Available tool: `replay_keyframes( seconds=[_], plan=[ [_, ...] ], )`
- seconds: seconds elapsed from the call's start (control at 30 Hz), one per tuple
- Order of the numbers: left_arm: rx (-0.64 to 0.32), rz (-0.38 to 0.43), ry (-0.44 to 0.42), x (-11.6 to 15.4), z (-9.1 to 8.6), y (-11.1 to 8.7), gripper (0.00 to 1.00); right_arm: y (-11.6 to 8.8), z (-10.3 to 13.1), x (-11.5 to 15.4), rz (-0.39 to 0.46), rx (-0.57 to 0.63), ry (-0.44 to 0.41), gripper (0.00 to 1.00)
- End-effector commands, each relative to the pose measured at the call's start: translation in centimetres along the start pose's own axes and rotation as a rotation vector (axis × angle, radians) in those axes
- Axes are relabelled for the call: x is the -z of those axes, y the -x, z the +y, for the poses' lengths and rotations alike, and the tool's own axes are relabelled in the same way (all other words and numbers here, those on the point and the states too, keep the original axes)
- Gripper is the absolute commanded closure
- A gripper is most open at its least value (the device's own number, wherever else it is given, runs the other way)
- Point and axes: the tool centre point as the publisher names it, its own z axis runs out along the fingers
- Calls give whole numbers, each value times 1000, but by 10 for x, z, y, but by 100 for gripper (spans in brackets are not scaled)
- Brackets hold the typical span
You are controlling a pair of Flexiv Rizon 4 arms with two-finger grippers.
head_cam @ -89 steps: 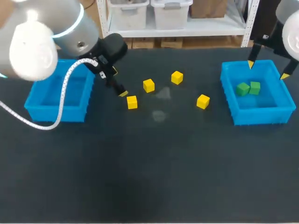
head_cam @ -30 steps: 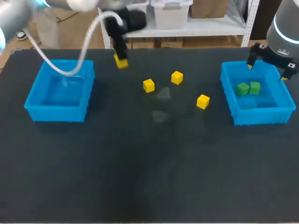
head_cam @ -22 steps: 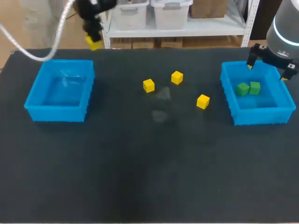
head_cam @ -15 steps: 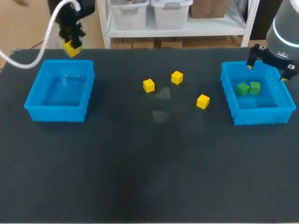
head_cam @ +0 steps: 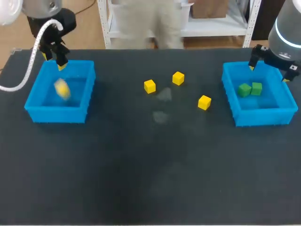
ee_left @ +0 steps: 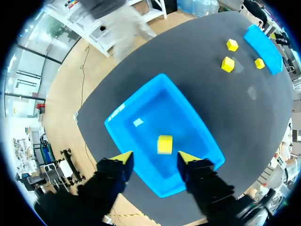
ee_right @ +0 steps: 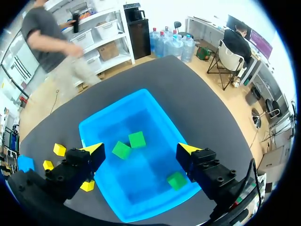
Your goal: Put the green cubes in the right bin and the yellow cubes in the left bin.
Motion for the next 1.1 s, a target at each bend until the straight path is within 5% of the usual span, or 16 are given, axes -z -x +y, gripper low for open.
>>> replay_keyframes(
  seconds=[0.03,0.3,0.8,1.1],
  plan=[
    [-16,-158,0,12,-7,0,0,-2,-1,1,-7,-1,1,0],
    [-124,-173,-46,28,-51,45,0,-2,-1,1,-7,-1,1,0],
    [-360,-130,-120,11,-154,161,0,-2,-1,1,-7,-1,1,0],
    [-415,-52,-129,-21,-184,188,0,-2,-1,1,-7,-1,1,0]
  ],
)
